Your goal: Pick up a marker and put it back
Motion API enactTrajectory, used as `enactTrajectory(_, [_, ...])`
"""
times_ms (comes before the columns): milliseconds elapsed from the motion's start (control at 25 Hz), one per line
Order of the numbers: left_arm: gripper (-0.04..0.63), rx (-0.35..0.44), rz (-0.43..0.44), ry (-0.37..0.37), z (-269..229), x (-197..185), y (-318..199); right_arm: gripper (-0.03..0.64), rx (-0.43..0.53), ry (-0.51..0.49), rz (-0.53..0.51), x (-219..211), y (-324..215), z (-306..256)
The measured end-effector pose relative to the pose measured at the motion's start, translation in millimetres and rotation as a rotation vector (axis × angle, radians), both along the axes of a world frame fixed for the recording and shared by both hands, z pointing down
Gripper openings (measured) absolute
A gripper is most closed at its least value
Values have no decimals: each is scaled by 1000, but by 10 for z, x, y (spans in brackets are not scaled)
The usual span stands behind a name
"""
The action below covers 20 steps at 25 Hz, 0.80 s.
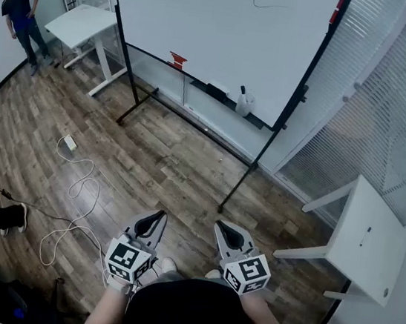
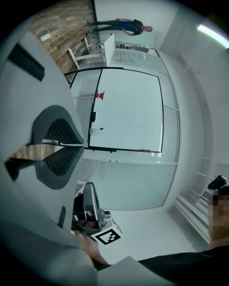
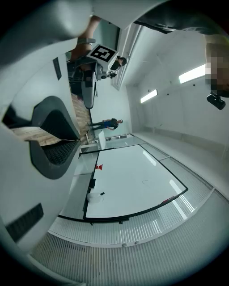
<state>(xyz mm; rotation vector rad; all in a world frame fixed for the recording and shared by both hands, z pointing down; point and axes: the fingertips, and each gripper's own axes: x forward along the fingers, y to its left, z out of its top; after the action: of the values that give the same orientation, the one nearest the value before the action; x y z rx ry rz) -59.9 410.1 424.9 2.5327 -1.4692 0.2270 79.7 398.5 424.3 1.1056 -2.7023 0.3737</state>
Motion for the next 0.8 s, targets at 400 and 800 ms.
enactTrajectory(400, [21, 14, 28, 27, 1, -478, -162, 32, 9, 10, 40, -433, -207, 38])
enactTrajectory(800, [21, -18, 46, 48, 285, -876, -343, 34, -36, 60, 82, -691, -448, 255])
